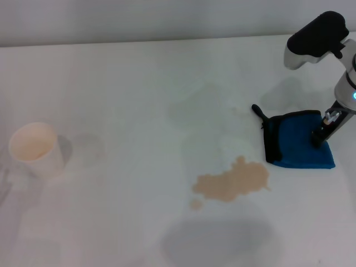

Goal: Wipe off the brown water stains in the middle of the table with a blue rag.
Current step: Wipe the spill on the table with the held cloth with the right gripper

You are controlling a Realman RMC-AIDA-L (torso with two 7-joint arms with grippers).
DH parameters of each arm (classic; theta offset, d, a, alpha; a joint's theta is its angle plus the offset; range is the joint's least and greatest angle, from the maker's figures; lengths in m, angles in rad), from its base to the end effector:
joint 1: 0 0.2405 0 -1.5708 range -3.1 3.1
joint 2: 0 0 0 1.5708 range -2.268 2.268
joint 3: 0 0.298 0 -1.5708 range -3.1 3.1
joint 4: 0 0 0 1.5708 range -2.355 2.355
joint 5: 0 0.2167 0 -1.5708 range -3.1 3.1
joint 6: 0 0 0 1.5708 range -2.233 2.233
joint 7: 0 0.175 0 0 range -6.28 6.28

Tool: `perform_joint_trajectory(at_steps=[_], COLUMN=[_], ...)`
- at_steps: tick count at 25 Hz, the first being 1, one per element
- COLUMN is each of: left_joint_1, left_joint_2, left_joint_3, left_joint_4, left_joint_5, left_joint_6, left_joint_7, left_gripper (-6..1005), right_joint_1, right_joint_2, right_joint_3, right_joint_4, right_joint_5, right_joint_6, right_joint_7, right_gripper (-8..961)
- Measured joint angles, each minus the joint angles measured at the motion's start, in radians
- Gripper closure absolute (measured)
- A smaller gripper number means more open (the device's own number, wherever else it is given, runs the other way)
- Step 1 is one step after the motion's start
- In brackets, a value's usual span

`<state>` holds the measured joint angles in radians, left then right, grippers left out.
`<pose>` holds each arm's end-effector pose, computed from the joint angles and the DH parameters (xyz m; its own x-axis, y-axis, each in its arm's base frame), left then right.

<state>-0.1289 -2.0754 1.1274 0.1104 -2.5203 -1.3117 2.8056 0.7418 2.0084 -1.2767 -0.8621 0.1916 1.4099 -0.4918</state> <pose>-0.4380 0.2501 -0.0376 0.7368 0.1097 0.6671 0.6737 -0.2013 -0.7110 0.3331 0.4161 -0.0166 0.4038 -0.8523 0.3325 -0.5225 -0.5132 -0.6809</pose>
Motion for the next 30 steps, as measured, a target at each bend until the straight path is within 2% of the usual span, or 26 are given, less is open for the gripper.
perform_joint_trajectory(at_steps=[8,13,21,30], left_joint_1=[0.000,-0.002,-0.025,-0.058], left_joint_2=[0.000,0.000,0.000,-0.001], left_joint_3=[0.000,0.000,0.000,0.000], left_joint_4=[0.000,0.000,0.000,-0.004], left_joint_5=[-0.004,-0.005,-0.008,-0.008], left_joint_6=[0.000,0.002,0.021,0.042], left_joint_7=[0.000,0.000,0.000,0.000], left_gripper=[117,117,117,116], right_joint_1=[0.000,-0.002,-0.034,-0.091], right_joint_2=[0.002,0.003,0.012,0.008], right_joint_3=[0.000,-0.001,-0.032,-0.141], right_joint_4=[-0.003,-0.004,-0.032,-0.119], right_joint_5=[0.000,0.000,0.015,0.178], right_joint_6=[-0.019,-0.032,-0.037,-0.023], right_joint_7=[-0.019,-0.028,-0.044,-0.055], right_gripper=[717,907,923,927])
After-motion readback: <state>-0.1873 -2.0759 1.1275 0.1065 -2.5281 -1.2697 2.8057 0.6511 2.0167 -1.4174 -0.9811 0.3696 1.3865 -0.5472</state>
